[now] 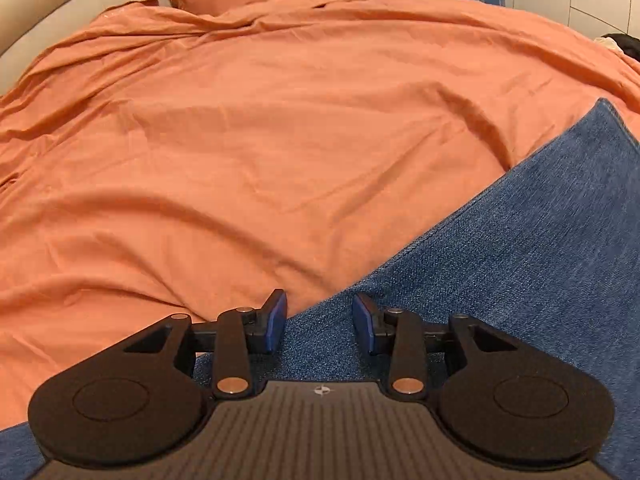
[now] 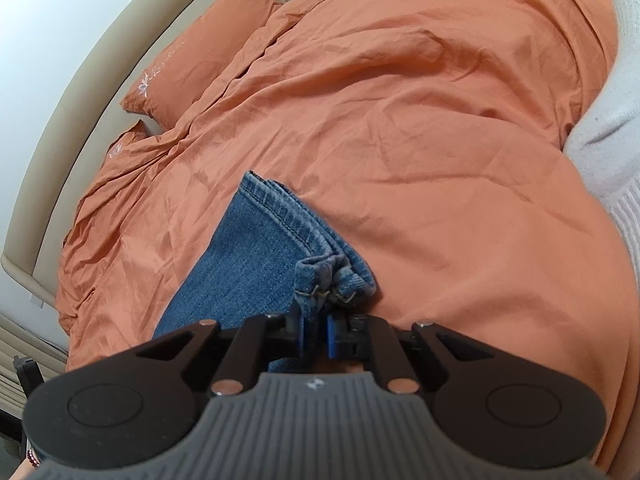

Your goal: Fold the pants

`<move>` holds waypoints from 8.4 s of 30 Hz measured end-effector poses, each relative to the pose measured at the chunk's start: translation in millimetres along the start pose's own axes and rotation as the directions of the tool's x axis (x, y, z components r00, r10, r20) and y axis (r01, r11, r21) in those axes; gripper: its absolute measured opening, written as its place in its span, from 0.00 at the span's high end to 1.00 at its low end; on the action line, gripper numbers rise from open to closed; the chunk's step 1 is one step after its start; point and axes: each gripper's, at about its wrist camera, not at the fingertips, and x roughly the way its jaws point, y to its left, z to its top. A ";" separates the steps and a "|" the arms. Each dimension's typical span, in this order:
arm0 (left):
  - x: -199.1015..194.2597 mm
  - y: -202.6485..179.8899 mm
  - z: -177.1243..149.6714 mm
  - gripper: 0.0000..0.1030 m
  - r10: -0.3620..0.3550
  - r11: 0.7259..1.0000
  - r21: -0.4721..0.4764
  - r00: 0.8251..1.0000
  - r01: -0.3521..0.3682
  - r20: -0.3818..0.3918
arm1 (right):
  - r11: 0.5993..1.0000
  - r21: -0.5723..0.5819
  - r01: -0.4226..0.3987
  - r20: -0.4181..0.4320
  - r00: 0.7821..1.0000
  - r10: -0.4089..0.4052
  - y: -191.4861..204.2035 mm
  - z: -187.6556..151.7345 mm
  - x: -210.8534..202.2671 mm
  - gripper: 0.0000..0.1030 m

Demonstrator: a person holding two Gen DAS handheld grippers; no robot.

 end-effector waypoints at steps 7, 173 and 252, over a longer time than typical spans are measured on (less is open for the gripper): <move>-55.6 -32.2 -22.1 0.70 -0.107 0.994 0.034 0.994 0.107 0.020 | 1.000 -0.001 0.006 0.019 1.000 -0.006 2.7 -2.5 -2.3 0.95; -323.0 287.7 -310.0 0.49 0.161 0.639 -0.767 0.986 -0.063 0.053 | -0.138 -0.958 -0.253 -0.231 0.961 -0.153 416.7 -320.1 -5.7 0.79; -208.5 78.6 -158.8 0.41 -0.113 0.946 -0.300 0.992 0.125 0.056 | 0.447 -0.816 -0.367 -0.454 0.885 -0.103 324.0 -231.9 27.6 0.72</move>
